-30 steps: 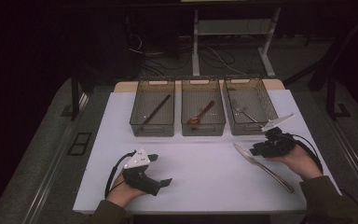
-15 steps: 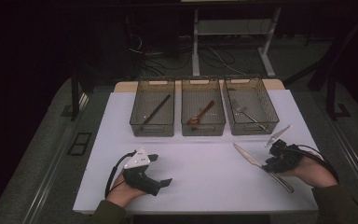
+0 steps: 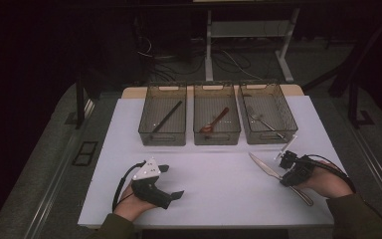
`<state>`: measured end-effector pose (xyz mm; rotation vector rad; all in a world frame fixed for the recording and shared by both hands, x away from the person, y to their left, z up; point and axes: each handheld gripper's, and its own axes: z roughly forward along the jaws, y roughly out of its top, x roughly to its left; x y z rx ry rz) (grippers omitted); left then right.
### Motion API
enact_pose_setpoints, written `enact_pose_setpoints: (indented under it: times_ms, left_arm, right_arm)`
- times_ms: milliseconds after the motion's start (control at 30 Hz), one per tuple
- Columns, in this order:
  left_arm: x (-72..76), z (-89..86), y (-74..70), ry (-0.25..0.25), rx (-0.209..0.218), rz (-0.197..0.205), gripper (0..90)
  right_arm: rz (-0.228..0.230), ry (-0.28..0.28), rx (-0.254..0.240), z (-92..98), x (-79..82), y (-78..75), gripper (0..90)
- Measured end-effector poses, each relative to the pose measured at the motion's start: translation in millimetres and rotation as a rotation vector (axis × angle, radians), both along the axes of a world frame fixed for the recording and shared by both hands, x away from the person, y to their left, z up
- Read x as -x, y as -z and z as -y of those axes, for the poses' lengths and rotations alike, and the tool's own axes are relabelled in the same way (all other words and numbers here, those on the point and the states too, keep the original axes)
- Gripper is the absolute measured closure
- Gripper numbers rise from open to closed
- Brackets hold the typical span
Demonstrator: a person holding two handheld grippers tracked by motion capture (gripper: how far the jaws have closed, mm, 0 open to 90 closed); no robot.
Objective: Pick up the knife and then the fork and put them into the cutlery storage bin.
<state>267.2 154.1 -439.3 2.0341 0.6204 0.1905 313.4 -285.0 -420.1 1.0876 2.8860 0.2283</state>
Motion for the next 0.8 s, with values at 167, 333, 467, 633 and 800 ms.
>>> enact_pose_setpoints:
  times_ms: [167,333,467,633,800]
  left_arm:
    - [0.2,0.7,0.1,0.004,-0.002,0.0,0.0]
    - [0.2,0.5,0.0,0.004,-0.001,-0.001,0.0]
    - [0.3,-0.1,-0.2,0.001,0.001,0.001,0.0]
    - [-0.1,-0.7,-0.3,0.001,-0.001,0.0,0.0]
    - [0.3,-0.6,-0.6,0.0,0.002,0.0,0.0]
  right_arm:
    - [-0.019,0.012,0.025,-3.0,-3.0,-0.4,77.8]
    - [-0.018,0.008,0.052,-6.9,-3.0,-0.5,78.7]
    - [-0.02,0.015,0.031,-4.2,-2.9,-1.1,78.8]
    - [0.022,0.022,-0.046,4.0,-3.0,-8.6,78.8]
    - [0.096,0.049,-0.148,13.2,-3.2,-20.4,78.7]
